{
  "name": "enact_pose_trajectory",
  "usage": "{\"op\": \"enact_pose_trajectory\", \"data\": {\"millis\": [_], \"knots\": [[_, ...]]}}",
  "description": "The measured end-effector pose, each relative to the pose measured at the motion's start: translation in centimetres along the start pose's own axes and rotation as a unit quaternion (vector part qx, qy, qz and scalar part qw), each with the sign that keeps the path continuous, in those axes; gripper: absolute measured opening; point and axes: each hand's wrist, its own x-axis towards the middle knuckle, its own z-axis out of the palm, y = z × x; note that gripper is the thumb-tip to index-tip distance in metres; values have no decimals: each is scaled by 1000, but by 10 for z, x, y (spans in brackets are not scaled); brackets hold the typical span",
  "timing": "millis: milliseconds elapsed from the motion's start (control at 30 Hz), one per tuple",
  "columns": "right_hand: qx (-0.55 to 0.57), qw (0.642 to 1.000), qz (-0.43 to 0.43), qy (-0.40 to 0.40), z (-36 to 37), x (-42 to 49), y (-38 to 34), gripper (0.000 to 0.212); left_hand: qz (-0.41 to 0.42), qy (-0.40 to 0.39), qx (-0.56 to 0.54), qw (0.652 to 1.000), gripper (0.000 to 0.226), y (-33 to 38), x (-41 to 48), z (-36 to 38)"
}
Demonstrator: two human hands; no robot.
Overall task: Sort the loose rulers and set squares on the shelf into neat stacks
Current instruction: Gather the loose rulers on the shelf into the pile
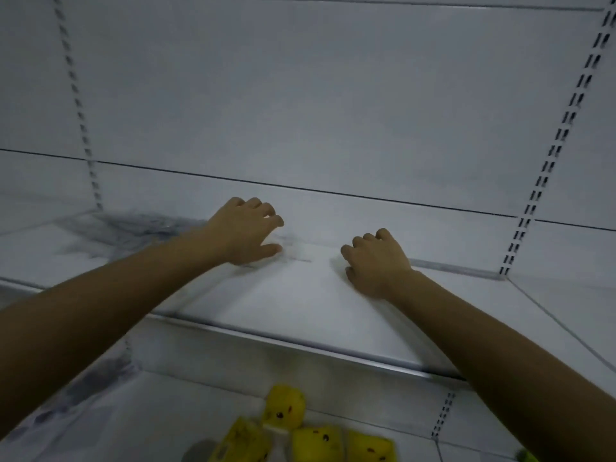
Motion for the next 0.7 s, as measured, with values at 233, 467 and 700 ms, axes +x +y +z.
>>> {"op": "enact_pose_trajectory", "data": {"millis": [233,467,700], "knots": [[43,998,-3,46,-35,81,-95,21,-44,-81,-48,995,80,-113,-58,37],[327,940,80,-58,-34,136,-176,63,-56,-137,-235,961,94,-140,-74,99],[383,917,108,17,-20,136,-178,39,-47,-29,-277,959,74,-154,-25,126]]}}
